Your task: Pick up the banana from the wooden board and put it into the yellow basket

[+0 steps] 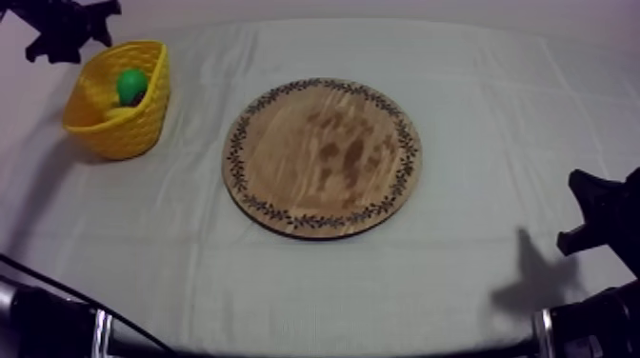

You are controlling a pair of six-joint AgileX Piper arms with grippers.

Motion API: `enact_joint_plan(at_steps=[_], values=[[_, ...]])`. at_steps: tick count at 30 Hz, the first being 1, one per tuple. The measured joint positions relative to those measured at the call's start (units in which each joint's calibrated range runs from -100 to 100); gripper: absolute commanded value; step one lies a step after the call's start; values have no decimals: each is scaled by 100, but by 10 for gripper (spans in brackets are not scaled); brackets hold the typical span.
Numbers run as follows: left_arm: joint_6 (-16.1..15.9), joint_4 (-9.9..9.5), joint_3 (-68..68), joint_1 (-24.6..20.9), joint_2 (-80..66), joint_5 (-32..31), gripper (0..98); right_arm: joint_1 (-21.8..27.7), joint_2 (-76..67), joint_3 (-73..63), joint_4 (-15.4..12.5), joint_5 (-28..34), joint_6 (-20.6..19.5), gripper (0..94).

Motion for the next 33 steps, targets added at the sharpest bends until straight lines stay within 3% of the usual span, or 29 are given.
enact_joint_plan(at_steps=[5,10,23,30,33], values=[[-121,14,237,4,-718,-318,365,0,0,0,0,0,0,3],[-188,18,885,-79,-1773,-805,300,0,0,0,0,0,0,3],[-478,45,3977,-171,-4843,-2417,215,0,0,0,0,0,0,3],[-730,175,5726,-251,-6436,-2983,204,0,0,0,0,-8,0,3],[-895,314,6435,-301,-7178,-3088,193,0,0,0,0,1,0,3]])
